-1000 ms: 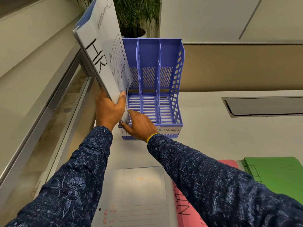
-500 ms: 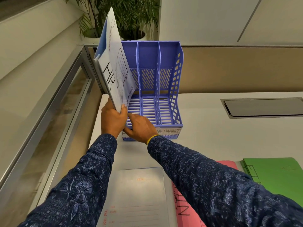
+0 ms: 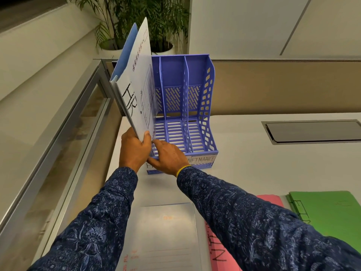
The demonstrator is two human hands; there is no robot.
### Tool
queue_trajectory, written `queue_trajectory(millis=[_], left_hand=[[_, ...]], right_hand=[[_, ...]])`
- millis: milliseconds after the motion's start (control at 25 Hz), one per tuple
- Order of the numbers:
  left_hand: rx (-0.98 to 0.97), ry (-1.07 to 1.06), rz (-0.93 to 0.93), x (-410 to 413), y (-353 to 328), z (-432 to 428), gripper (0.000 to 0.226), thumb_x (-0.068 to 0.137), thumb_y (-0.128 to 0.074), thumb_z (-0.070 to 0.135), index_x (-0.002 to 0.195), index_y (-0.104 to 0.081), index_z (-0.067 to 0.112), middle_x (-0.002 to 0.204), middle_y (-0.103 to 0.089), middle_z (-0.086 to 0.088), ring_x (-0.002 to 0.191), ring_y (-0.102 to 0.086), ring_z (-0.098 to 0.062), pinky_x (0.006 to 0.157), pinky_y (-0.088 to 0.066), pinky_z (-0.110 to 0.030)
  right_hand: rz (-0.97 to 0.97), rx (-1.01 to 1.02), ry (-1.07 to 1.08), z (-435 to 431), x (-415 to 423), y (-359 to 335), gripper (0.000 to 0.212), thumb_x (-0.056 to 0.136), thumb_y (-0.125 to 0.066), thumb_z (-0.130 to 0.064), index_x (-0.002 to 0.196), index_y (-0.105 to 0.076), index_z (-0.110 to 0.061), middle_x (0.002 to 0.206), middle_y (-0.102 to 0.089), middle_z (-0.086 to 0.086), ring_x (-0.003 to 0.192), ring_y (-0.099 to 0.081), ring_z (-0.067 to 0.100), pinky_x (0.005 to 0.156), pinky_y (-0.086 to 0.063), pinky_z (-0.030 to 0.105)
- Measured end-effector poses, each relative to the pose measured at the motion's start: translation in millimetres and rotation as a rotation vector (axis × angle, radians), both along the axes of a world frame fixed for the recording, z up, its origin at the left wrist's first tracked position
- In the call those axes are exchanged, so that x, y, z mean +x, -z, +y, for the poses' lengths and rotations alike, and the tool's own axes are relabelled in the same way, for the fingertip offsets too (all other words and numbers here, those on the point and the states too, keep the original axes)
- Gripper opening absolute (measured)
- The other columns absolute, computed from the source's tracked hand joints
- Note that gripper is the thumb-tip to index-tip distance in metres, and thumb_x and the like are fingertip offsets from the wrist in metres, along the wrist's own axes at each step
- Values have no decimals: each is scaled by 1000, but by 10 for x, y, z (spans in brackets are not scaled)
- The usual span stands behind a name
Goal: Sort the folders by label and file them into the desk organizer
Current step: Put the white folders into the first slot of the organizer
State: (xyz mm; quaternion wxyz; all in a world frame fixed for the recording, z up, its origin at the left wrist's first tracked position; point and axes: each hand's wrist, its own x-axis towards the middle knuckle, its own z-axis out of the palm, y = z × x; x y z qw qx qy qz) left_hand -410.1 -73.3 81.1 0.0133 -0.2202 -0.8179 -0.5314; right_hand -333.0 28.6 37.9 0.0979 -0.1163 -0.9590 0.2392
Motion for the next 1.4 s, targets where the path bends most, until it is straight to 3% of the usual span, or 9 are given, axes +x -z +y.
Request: queue_trajectory(millis=[240,440,600,720,880,1040,1240,1400], left_hand=[[-89,-24,-15,-16,4,25,30,95,-56,23,119,-62,5,115,-69,-14,102,-67,-27,64,-45,-12],[-169,-25,-58,-51,121,9,32,95,-54,21,119,-62,1,114,-68,-20,103,-67,-33,84,-57,-38],[-234,-60,-22,84,253,0,33,96,-55,28,116,-63,3,113,-66,-19,105,-63,-35,89,-52,-41],[-244,-53,-5,106,322,-57,39,92,-62,35,117,-59,5,113,-61,-16,106,-59,-33,88,-53,-43],[-138,2,66,59,308,-140,44,85,-68,44,117,-52,19,114,-53,-4,97,-61,-22,73,-53,-31],[-91,33,99,30,258,-192,48,83,-66,53,121,-48,29,116,-55,3,93,-61,-14,65,-51,-21],[-224,54,68,95,324,-320,60,87,-64,50,136,-43,24,128,-50,3,105,-55,-15,78,-54,-34],[-266,72,27,217,386,-553,66,88,-64,48,142,-37,23,138,-48,-2,117,-53,-20,90,-54,-44]], right_hand=[[-23,-8,-1,-10,-1,-22,69,91,-52,-58,141,-42,-11,129,-62,15,108,-63,31,89,-55,45],[-25,7,-6,-22,3,-30,66,91,-54,-55,139,-45,-11,125,-64,15,105,-64,31,86,-54,42],[-35,22,-16,-14,14,-39,59,92,-55,-45,138,-45,-9,125,-63,15,105,-63,31,87,-53,41],[5,13,-16,-14,19,-28,47,92,-56,-37,127,-51,-7,117,-65,16,98,-64,33,79,-51,38],[4,-1,5,-12,15,-15,51,92,-56,-44,126,-51,-7,116,-65,15,97,-64,30,79,-52,37],[-30,-62,12,-26,11,-41,59,91,-57,-50,132,-49,-9,125,-62,14,107,-62,28,89,-54,41],[70,22,46,-80,83,-96,49,89,-62,-42,125,-57,-9,118,-63,10,111,-55,26,105,-40,43],[183,154,87,-248,353,-120,48,89,-61,-46,122,-58,-13,117,-62,7,110,-53,24,100,-42,39]])
